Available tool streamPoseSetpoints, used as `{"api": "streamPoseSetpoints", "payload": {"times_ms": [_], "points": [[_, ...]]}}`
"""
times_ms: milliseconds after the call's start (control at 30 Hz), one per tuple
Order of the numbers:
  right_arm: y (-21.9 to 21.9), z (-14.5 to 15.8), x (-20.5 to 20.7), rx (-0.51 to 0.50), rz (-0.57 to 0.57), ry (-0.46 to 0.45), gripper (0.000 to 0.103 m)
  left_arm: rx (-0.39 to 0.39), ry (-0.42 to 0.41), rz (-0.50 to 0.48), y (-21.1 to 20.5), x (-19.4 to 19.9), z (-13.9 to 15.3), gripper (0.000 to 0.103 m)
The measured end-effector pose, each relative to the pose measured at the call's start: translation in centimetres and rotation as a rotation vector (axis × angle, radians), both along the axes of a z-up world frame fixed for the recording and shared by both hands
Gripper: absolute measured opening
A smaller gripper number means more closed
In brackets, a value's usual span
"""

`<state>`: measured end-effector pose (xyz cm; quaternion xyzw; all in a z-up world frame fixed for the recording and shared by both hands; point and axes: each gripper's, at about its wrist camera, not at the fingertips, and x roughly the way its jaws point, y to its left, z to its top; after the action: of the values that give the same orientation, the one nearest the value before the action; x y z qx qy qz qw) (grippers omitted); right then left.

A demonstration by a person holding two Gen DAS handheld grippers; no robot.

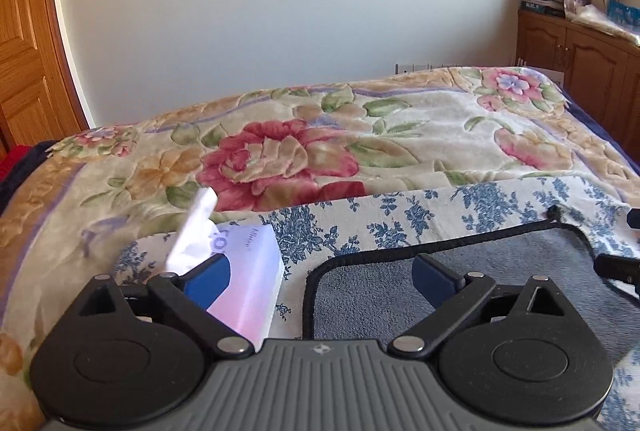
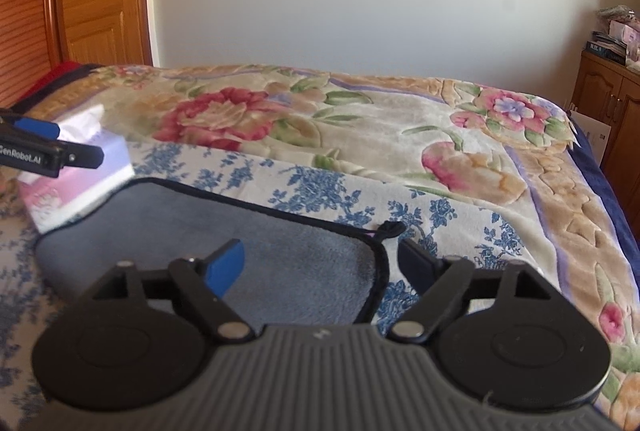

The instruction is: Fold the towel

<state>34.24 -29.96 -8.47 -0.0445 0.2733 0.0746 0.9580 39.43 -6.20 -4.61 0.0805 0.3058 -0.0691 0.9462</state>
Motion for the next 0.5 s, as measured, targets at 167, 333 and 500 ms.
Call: {"api": "streamPoseSetpoints", "payload": {"times_ms": [167, 333, 500], "points": [[0.3, 1.8, -2.1, 0.002, -0.006, -0.028, 0.103, 0.002, -0.016, -0.01, -0.2, -1.9, 2.3, 0.1], [0.3, 3.6, -4.4, -0.009, -0.021, -0.03, 0.103, 0.003, -0.021, -0.018, -0.5, -4.2, 4.5, 0.1], [0.2, 5.5, -6.7, -0.018, -0.024, -0.041, 0.103, -0.002, -0.058, -0.018, -0.7, -6.9, 6.7, 0.1]]}}
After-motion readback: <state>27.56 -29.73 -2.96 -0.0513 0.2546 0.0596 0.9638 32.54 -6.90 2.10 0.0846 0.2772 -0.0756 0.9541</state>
